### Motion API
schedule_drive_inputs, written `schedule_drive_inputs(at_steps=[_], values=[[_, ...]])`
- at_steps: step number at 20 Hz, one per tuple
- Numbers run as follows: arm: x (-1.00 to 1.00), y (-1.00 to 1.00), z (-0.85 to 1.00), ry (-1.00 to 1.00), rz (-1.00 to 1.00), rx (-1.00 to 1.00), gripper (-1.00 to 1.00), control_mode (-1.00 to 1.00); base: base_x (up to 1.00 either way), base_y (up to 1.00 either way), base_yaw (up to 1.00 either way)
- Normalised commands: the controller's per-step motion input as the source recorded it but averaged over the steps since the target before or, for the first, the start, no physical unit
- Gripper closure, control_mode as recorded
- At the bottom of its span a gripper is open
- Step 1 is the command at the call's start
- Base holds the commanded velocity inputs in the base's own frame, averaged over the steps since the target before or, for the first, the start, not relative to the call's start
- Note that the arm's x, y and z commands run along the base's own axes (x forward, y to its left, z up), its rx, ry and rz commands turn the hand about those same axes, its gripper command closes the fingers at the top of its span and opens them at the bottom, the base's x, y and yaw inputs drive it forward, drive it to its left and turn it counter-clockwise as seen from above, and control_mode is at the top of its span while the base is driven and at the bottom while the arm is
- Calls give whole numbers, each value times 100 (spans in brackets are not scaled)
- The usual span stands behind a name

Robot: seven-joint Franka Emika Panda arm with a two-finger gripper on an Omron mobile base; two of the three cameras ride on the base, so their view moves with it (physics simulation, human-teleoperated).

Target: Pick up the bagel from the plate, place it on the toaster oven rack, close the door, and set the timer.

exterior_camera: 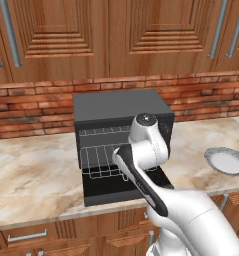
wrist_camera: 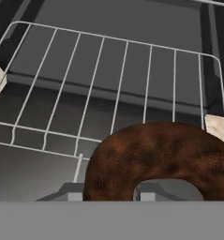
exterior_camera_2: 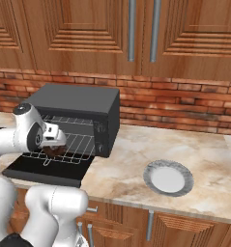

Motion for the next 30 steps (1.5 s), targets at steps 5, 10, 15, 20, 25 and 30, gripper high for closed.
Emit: schedule_drive_inputs(at_steps=[5,10,15,20,25,30], values=[[27,26,-16,0,10,0,100,-100,0,0,0],[25,15,-26,0,14,0,100,-100,0,0,0],[28,7,-25,-1,9,0,100,-100,0,0,0],[32,6,-13,-2,2,0,100,-100,0,0,0],[29,8,-13,0,0,0,100,-100,0,0,0],[21,2,-16,0,0,0,100,-100,0,0,0]])
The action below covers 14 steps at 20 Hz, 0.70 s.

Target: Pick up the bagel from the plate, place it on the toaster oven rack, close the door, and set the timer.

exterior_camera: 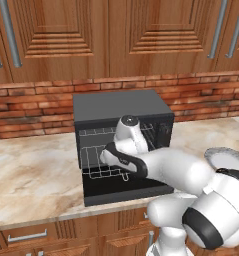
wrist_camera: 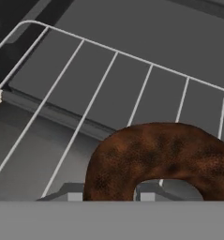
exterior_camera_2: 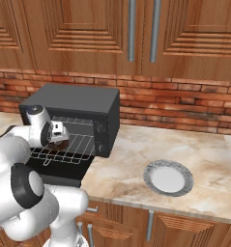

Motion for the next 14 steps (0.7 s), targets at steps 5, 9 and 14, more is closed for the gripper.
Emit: schedule_drive_inputs(at_steps=[5,9,14], values=[[24,3,-22,0,0,0,100,-100,0,0,0],[25,3,-20,0,0,0,100,-100,0,0,0],[27,5,-15,0,0,0,100,-100,0,0,0]])
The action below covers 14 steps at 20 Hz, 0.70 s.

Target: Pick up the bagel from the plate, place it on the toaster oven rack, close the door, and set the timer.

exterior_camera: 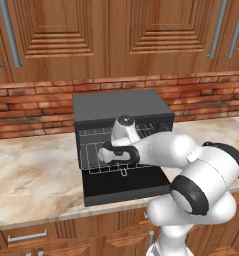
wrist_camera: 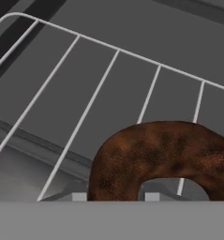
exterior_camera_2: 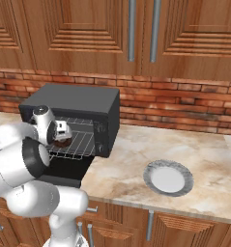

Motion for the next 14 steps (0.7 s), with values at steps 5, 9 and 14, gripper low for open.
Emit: schedule_drive_inputs(at_steps=[5,9,14], values=[[13,4,-10,0,0,0,-100,-100,0,0,0],[0,5,-3,-1,0,0,-100,-100,0,0,0],[0,0,0,-2,0,0,-100,-100,0,0,0]])
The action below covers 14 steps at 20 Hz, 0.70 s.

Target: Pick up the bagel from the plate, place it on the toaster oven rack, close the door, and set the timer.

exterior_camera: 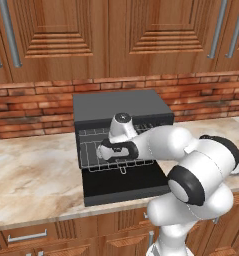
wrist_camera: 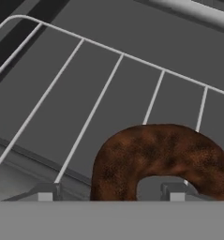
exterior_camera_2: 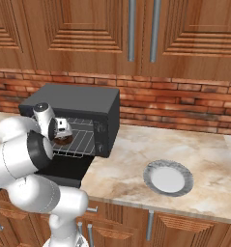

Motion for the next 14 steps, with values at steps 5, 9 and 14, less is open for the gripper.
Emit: schedule_drive_inputs(at_steps=[5,9,14], values=[[0,0,0,-3,0,0,-100,-100,0,0,0],[-3,0,3,-5,0,0,-100,-100,0,0,0],[-32,0,25,-3,0,0,-100,-100,0,0,0]])
